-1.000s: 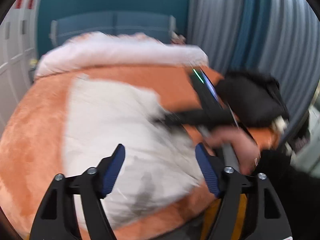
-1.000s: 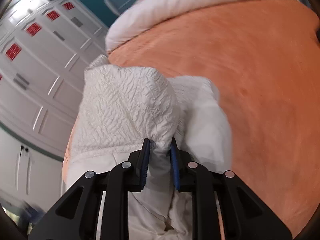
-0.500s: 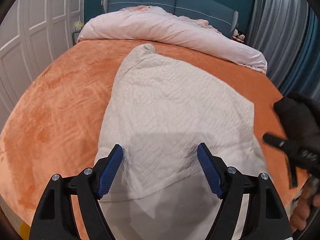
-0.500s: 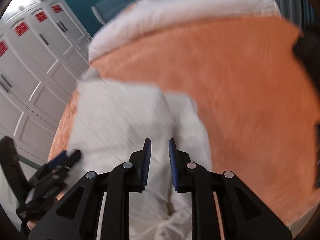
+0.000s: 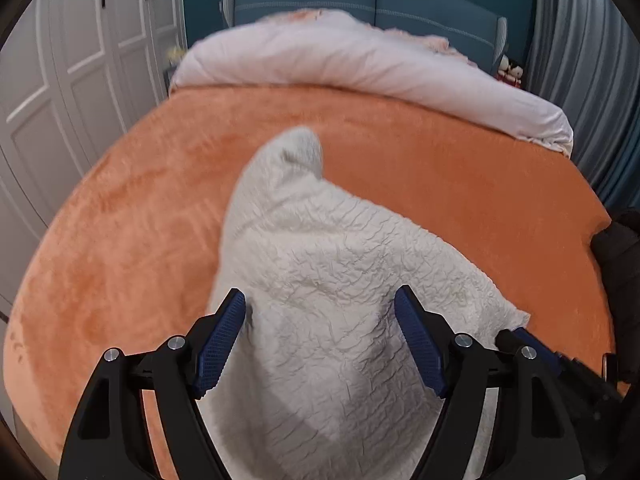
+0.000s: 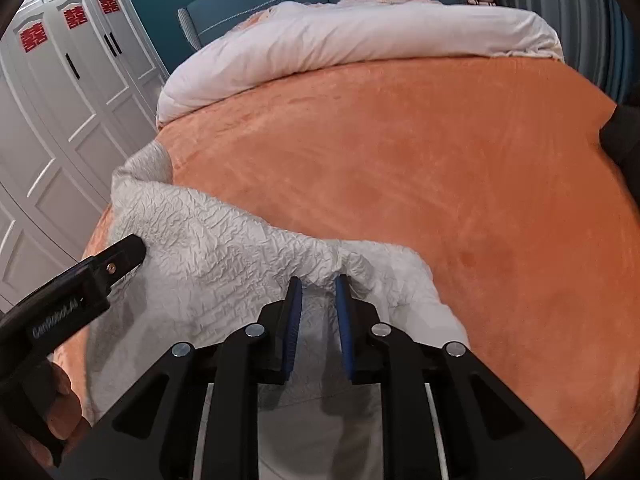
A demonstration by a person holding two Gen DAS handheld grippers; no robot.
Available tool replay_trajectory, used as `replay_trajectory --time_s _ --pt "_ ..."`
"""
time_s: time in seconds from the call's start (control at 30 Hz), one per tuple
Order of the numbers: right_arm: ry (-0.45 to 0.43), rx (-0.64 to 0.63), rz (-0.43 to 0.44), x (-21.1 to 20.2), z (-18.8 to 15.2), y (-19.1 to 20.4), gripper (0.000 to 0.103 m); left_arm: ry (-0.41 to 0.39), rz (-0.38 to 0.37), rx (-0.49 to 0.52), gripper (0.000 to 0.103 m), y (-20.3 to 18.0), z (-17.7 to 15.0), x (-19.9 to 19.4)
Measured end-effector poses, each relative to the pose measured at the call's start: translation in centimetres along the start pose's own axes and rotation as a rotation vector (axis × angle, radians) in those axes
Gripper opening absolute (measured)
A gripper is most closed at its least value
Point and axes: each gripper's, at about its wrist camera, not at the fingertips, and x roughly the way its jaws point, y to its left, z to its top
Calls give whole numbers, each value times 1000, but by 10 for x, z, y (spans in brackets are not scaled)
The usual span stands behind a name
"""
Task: Fold large clothes
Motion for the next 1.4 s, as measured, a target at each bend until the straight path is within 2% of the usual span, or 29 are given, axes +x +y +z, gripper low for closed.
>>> replay_trajectory --time_s 0.23,0.63,1.4 --pt "15 47 65 28 -10 -19 16 21 27 20 81 -10 -11 28" --pt "-7 66 104 54 -23 -28 15 8 84 66 90 -20 -27 59" --pt "-39 103 132 71 -33 -32 15 -28 147 92 92 -29 -36 81"
